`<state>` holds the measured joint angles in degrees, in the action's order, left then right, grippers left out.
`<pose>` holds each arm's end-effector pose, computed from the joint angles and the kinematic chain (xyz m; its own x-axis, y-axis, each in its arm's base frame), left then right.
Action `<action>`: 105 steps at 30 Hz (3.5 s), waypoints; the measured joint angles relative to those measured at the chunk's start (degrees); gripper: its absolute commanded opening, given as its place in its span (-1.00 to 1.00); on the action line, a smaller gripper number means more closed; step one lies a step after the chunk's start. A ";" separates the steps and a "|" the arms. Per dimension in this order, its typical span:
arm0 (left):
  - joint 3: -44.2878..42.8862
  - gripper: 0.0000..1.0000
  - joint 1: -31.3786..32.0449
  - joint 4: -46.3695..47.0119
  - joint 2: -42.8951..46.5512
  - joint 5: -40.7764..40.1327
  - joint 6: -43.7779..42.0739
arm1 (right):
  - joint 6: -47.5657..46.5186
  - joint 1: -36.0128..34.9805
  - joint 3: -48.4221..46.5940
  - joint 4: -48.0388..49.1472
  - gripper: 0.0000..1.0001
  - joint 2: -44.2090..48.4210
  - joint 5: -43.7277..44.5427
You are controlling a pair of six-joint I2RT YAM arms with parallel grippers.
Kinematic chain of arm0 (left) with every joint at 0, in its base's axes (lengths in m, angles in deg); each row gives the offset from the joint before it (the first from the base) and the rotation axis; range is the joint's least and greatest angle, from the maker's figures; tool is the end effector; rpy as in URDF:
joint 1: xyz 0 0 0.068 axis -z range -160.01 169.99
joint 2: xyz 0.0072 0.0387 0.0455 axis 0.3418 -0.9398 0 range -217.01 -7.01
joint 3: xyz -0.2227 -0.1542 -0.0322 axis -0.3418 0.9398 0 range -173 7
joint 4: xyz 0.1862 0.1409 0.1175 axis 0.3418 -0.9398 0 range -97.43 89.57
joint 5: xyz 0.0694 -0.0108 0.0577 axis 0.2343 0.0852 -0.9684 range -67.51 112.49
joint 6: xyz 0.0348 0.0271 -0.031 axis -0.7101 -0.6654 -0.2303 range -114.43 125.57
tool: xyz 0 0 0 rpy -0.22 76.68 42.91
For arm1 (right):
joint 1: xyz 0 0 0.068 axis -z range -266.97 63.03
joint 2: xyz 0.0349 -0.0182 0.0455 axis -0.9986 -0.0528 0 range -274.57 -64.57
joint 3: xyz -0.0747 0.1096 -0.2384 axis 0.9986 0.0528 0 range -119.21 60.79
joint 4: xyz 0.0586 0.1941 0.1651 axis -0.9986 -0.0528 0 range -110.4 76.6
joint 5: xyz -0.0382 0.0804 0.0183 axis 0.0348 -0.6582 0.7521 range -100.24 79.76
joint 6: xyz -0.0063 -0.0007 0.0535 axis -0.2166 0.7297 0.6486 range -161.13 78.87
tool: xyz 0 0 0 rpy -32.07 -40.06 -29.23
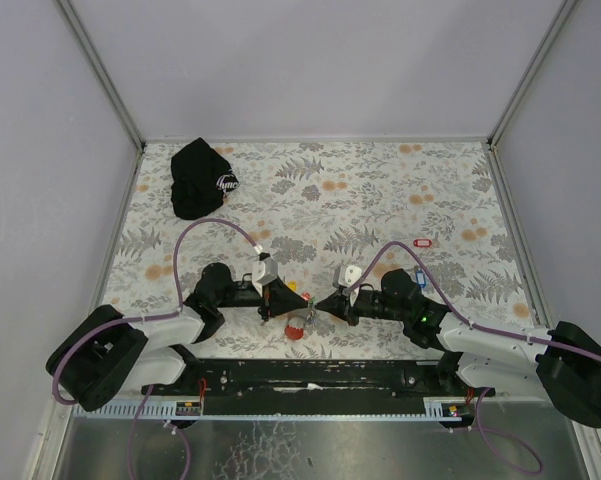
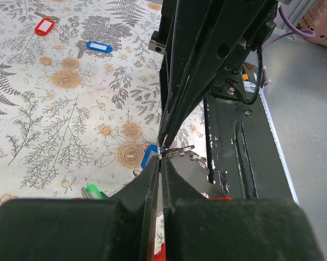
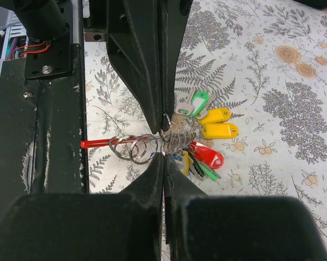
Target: Put the keys on the keyring
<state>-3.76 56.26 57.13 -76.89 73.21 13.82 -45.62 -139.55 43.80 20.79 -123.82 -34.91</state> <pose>0.1472 -0.1422 0.1793 -0.1650 0.0084 -0.9863 0.9849 0.0544 -0.1643 0.1171 0.1773 0.2051 -0.0087 -0.1285 -0.9917 -0.9765 0.2147 -0.0192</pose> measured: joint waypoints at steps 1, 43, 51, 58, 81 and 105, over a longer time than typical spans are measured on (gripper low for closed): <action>0.00 -1.00 0.02 0.00 -0.09 0.07 0.00 | 0.04 0.00 0.00 0.02 -1.00 0.00 0.00; -1.49 -1.00 2.71 -3.43 -0.81 -3.06 -2.51 | 2.19 -0.37 0.00 -0.48 -1.00 1.20 4.33; -1.27 -1.00 3.13 -5.35 3.04 -8.46 -3.41 | 4.79 -0.35 -1.86 -7.43 -1.00 4.33 11.10; -0.28 -1.00 3.17 -7.32 6.71 -11.74 -4.42 | 14.43 -0.35 -7.45 -25.46 -1.00 5.64 20.28; 1.40 -1.00 3.19 -9.38 11.52 -14.60 -5.31 | 21.29 9.88 -21.24 -38.10 -0.95 -21.05 26.97; 1.40 -1.00 3.19 -9.38 11.50 -14.78 -5.29 | 20.13 11.89 -23.71 -47.43 -1.00 -5.79 22.18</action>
<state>-2.37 59.45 47.75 -65.40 58.44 8.53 -25.49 -127.66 20.08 -26.64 -129.61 -12.72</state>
